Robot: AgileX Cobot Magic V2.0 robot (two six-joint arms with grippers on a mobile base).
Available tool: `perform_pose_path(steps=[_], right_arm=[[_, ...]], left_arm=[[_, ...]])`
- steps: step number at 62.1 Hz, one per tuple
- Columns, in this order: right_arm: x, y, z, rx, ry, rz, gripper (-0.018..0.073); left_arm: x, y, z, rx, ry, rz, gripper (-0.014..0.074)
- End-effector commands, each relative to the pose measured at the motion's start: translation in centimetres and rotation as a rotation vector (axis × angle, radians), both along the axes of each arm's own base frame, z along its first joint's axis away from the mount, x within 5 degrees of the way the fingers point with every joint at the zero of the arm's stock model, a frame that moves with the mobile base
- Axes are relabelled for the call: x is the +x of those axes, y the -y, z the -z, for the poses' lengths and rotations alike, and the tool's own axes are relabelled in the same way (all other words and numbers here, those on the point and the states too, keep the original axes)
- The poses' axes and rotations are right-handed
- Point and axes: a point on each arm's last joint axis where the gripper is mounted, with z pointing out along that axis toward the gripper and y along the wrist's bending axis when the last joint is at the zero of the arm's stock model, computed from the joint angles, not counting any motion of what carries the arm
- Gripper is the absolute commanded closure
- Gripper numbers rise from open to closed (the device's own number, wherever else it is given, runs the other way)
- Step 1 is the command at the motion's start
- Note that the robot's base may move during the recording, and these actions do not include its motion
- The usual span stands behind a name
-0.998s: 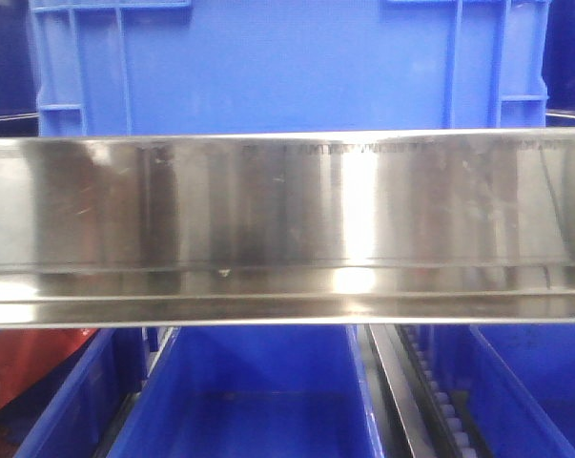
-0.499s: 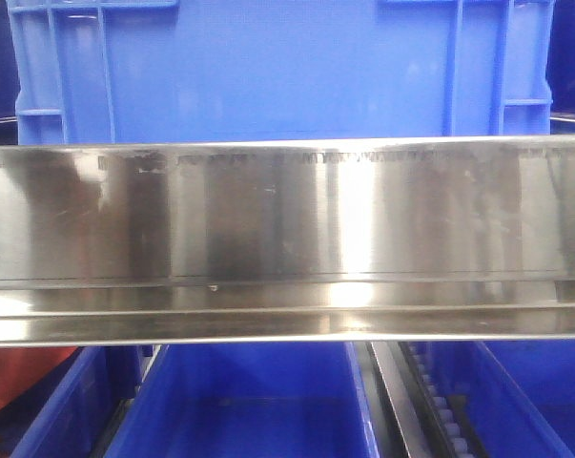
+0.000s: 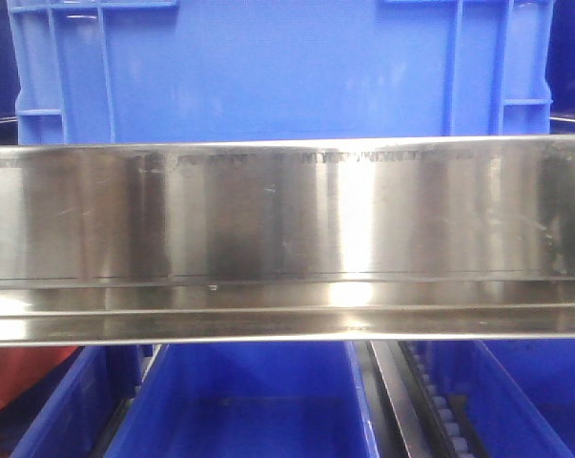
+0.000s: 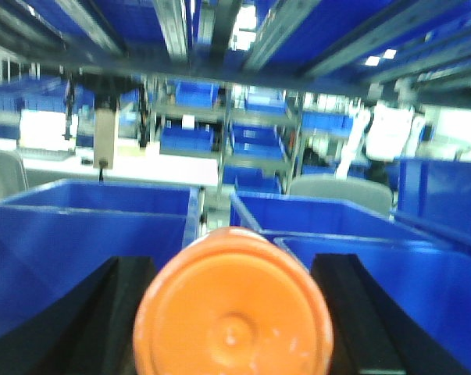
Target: Place cylindrical capacitor in blue bin on shelf
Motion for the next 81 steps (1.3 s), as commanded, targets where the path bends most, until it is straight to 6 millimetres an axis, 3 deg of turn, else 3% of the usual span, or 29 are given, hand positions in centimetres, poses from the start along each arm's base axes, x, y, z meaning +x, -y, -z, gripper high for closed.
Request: perform_pose_path(steps=[1,11,24,34,42,56,60,73,77,81], right_arm=[[2.0,-2.1,-0.7,-0.046,0.058,-0.067,0.0727],[5.3,-5.5,-0.4,-0.046,0.063,-0.146,0.0727],[8.7,-7.8,1.3,-0.064,0.019,-0.165,0.0727],[10.1,-8.7,2.5,-0.051,0.000,-0.168,0.0727],[10.7,-9.0,3.2,-0.061,-0.022,-0.168,0.0727],[10.9,-9.1,3.4,-0.064,-0.031,-0.169,0.0727],[10.9,-9.1,3.4,-0.065,-0.032,-0.169,0.0674],[10.9,-9.1,3.5,-0.061,-0.036,-0.169,0.0283],[10.9,-9.1,3.5,-0.065,-0.045,-0.170,0.0197],[10.8,-9.1,3.6,-0.069,-0.054,-0.172,0.0178]], left_arm=[[2.0,0.6,-1.3,-0.004,-0.009,0.027,0.0708],[5.1,3.3,-3.6,0.004,-0.028,0.152,0.0708],[9.2,9.4,-4.5,0.072,-0.064,0.348,0.0708],[11.8,13.5,-3.4,0.089,-0.098,0.432,0.0708],[13.6,16.1,-1.3,0.115,-0.156,0.472,0.0708],[14.6,17.5,0.4,0.138,-0.208,0.490,0.0692],[14.6,17.5,0.4,0.138,-0.209,0.490,0.0609],[14.6,17.5,0.4,0.140,-0.213,0.491,0.0174],[14.6,17.5,0.4,0.132,-0.217,0.492,0.0092],[14.6,17.5,0.4,0.131,-0.217,0.492,0.0078]])
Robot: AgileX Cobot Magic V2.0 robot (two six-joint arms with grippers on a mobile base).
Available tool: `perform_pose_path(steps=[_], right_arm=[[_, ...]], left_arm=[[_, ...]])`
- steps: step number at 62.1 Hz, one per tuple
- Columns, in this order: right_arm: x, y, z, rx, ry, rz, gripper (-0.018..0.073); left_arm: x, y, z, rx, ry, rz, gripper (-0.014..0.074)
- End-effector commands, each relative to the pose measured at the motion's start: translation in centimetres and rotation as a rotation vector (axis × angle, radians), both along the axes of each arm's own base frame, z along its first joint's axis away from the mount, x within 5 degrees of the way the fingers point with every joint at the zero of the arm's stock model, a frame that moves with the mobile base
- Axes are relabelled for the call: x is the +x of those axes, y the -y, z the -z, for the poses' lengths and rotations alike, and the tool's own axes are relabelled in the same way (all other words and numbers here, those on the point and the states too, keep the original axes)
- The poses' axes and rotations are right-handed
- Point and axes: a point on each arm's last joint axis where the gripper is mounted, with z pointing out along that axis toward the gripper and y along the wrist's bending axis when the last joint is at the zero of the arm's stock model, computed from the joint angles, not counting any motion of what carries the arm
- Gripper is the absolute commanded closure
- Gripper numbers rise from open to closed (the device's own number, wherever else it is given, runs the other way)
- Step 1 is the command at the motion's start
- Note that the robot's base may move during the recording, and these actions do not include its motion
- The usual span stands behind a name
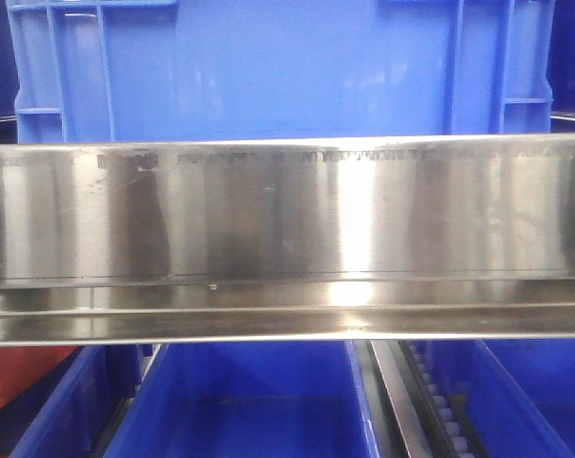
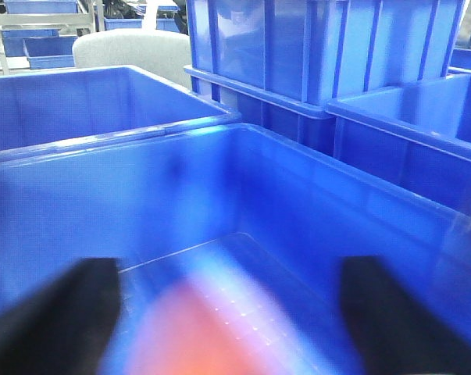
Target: Place cylindrical capacitor in blue bin on shelf
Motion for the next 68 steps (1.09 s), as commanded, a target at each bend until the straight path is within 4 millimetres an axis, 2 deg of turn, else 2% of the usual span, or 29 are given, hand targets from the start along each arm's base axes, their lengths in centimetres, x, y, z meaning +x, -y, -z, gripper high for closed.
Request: perform_pose_path(steps=[1,9,14,19,25,26,28,29,38,46,58,68], right_arm=[[-0.2,0.1,-0.6,0.014,0.024,0.002,0.0178],[-0.8,0.4,-1.1,0.014,0.023,-0.002,0.0179],[-1.7,0.9,-1.9,0.021,0.036,-0.004,0.0217],[-2.9,1.5,-2.8,0.028,0.049,-0.007,0.0344],[-4.1,2.1,-3.7,0.035,0.062,-0.011,0.0570],[-4.5,2.3,-4.0,0.038,0.069,-0.012,0.0636],[-4.8,2.5,-4.3,0.047,0.080,-0.012,0.0715],[-5.1,2.6,-4.5,0.051,0.087,-0.012,0.0727],[-6.7,3.4,-5.2,0.072,0.118,-0.013,0.0727],[-8.6,4.5,-4.0,0.068,0.111,-0.014,0.0727],[-11.9,6.3,0.4,0.061,0.097,-0.008,0.0727],[-15.0,7.9,4.1,0.066,0.107,-0.005,0.0727]], left_arm=[[-0.3,0.0,-0.8,-0.028,0.029,0.005,0.0079],[-0.7,-0.2,-1.3,-0.036,0.040,0.006,0.0094],[-1.3,-0.7,-2.0,-0.047,0.054,0.006,0.0173],[-2.1,-1.4,-2.8,-0.046,0.054,0.006,0.0376],[-3.1,-2.4,-3.6,-0.047,0.056,-0.002,0.0630],[-3.3,-2.7,-3.8,-0.045,0.053,-0.004,0.0710],[-3.5,-3.1,-4.1,-0.046,0.055,-0.012,0.0706],[-3.7,-3.3,-4.2,-0.052,0.056,-0.014,0.0706],[-5.3,-4.7,-5.5,-0.080,0.086,-0.023,0.0706],[-7.3,-6.1,-5.0,-0.085,0.085,-0.021,0.0707],[-10.6,-8.3,-0.8,-0.083,0.059,-0.024,0.0707],[-13.3,-10.2,3.7,-0.136,0.025,-0.031,0.0707]])
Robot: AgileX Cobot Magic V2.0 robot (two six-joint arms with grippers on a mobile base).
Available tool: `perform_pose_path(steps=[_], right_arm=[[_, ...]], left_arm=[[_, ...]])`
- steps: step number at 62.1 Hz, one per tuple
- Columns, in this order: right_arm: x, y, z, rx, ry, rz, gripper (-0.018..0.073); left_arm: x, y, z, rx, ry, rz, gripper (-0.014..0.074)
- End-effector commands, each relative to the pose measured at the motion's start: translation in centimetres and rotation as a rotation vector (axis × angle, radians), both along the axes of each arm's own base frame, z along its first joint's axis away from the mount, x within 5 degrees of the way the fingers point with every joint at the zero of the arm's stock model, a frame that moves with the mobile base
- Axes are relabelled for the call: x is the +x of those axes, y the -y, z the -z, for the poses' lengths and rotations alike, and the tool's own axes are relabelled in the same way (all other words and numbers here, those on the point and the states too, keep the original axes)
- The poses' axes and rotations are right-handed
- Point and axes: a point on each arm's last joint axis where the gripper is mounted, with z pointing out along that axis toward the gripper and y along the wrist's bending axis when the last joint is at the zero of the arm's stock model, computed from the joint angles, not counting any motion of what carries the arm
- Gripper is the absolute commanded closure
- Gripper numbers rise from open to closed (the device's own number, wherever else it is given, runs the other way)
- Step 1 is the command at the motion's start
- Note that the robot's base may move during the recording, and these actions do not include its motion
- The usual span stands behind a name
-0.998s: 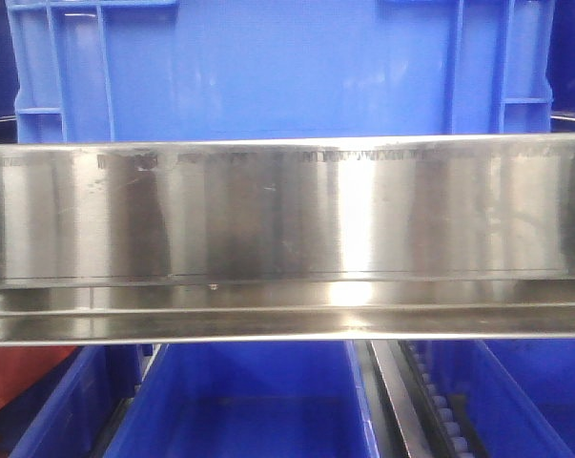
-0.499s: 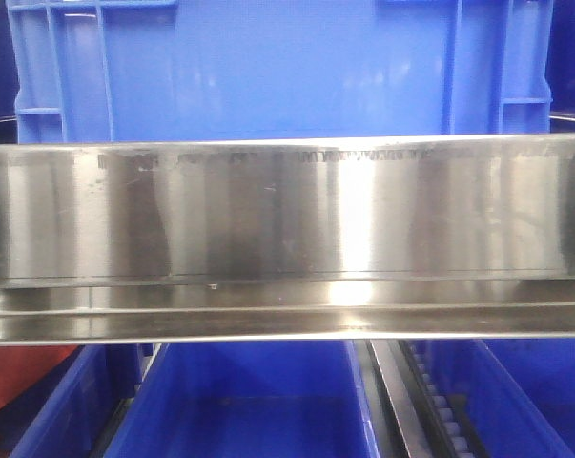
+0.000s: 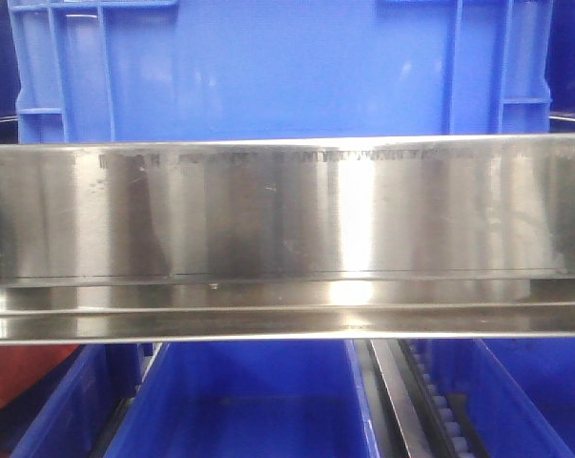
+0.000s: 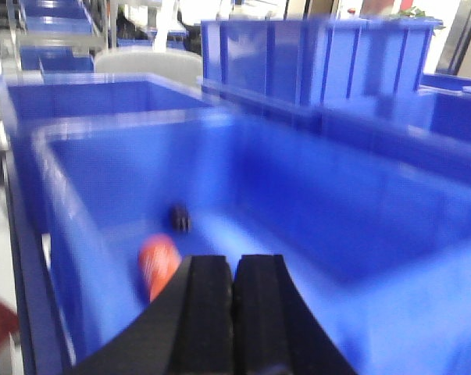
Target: Place cylindrical capacitor in blue bin on shelf
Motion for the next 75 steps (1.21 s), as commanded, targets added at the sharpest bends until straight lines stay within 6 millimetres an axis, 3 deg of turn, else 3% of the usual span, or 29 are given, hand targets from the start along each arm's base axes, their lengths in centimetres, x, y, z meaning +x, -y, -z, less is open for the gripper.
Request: perform_pose_path(steps=[1,12,20,39,62,69,75], right_arm=[[-1.9,1.1,1.6,0.023,0.038,0.004,0.0727],[-4.9,2.6,4.9,0.031,0.052,0.000,0.0727],[-6.4,3.3,6.2,0.022,0.038,-0.010,0.0727],[-7.8,4.0,6.1,0.036,0.067,-0.016,0.0727],[-7.8,4.1,6.3,0.010,0.090,-0.005,0.0727],[-7.5,4.3,7.1,-0.035,0.140,0.048,0.0727],[-7.3,4.7,9.1,-0.062,0.114,0.127,0.0727]], left_arm=[[-1.7,-1.3,1.9,-0.054,0.009,-0.009,0.0707],[-5.1,-3.6,5.9,-0.065,0.019,-0.009,0.0707],[-6.9,-4.9,6.9,-0.099,0.069,-0.008,0.0707],[-9.6,-6.7,6.1,-0.198,0.211,-0.007,0.0707],[-9.9,-6.9,6.0,-0.207,0.225,-0.006,0.0707],[-9.9,-6.9,6.0,-0.207,0.225,-0.006,0.0707],[-9.9,-6.9,6.0,-0.207,0.225,-0.006,0.0707]])
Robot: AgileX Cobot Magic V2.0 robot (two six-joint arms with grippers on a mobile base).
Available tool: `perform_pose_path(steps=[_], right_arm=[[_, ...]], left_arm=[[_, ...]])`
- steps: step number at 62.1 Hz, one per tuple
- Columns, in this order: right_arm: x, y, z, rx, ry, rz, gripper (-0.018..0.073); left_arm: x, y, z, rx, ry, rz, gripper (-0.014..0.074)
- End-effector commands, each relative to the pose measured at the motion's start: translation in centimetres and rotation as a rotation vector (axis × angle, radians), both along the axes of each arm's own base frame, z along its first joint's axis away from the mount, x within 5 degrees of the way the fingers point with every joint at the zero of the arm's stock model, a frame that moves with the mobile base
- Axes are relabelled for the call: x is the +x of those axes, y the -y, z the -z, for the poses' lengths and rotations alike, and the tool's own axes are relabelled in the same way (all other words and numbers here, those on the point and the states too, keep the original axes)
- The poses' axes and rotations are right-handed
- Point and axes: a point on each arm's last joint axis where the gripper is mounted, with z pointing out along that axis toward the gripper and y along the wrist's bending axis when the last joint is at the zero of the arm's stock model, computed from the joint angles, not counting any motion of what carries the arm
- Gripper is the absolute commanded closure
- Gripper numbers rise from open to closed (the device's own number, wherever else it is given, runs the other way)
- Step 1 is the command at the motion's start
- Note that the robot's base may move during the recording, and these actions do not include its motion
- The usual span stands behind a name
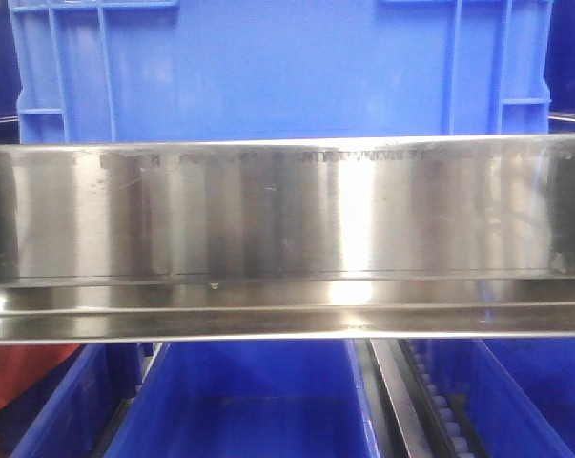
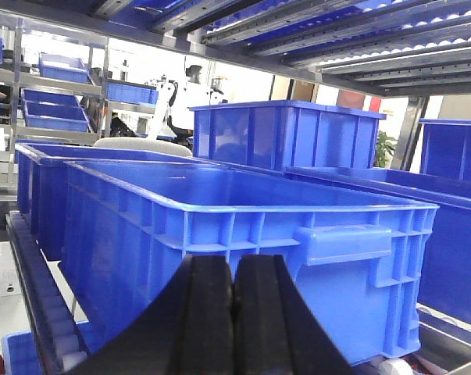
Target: Place cylindrical capacitor in blue bin on shelf
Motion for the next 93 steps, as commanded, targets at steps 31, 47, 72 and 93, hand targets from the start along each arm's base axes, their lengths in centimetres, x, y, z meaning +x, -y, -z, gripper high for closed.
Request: perform_pose_path(steps=[31,47,72,93], right_arm=[[0.3,2.1,6.9,0.077,0.048,0.359,0.0727],[0.3,2.1,6.9,0.076,0.044,0.358,0.0727],[0.3,2.1,7.3,0.066,0.006,0.358,0.0727],[0.3,2.1,7.3,0.066,0.006,0.358,0.0727]], left_arm=[[-0.1,-0.1,-0.1,-0.022,0.015,-0.004,0.0707],[-0.1,-0.1,-0.1,-0.022,0.015,-0.004,0.0707],[-0.1,-0.1,-0.1,-0.022,0.015,-0.004,0.0707],[-0.1,-0.1,-0.1,-0.022,0.015,-0.004,0.0707]])
